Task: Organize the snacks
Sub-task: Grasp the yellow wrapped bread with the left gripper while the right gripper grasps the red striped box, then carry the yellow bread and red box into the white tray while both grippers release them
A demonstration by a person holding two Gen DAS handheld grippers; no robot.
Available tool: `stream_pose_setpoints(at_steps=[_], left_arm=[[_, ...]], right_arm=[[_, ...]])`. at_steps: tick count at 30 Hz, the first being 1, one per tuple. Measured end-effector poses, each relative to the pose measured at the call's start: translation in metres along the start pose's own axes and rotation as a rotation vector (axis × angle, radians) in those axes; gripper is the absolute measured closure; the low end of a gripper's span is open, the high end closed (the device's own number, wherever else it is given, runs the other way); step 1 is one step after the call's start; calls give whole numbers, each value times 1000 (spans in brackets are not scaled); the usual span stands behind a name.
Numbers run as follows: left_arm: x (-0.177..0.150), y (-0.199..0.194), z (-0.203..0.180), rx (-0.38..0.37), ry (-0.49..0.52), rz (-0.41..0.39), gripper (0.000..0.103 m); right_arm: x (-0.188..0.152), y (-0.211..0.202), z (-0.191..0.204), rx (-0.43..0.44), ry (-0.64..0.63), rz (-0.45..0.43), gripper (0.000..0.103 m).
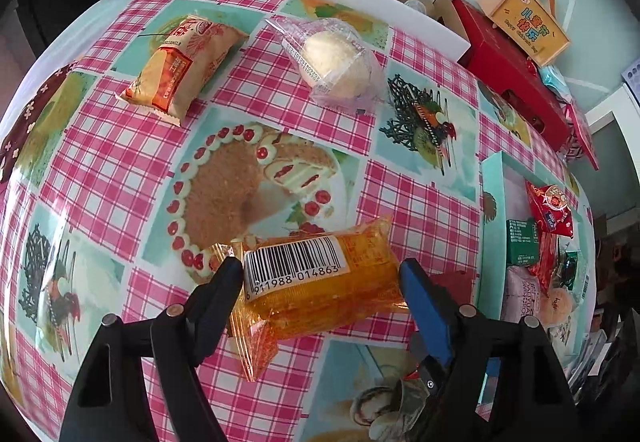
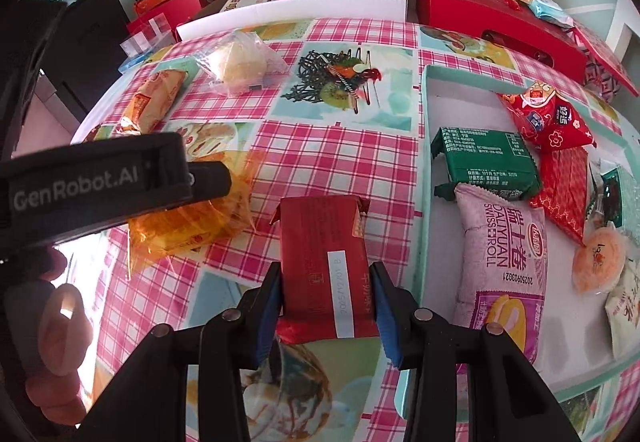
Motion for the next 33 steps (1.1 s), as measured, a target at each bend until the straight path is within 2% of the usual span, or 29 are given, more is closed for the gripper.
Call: stream_pose_setpoints(at_steps=[11, 22, 33], left_arm=[[0, -9, 1, 51, -29, -22, 27], [2, -27, -8, 53, -23, -73, 27], [4, -53, -18, 31, -13, -144, 27]], right_arm=[[0, -7, -2, 6, 10, -18, 61], [0, -18, -8, 49, 40, -37, 61], [6, -53, -12, 63, 70, -146, 61]])
Point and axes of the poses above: each gripper's, at about its wrist camera, not at the fingertips, and y roughly the way its jaws point, z to its left, x to its top, the point moved 3 cm from there along y, roughly the way its jaws point, and after that the axes turned 8 degrees about -x, right-handed, at the moved point
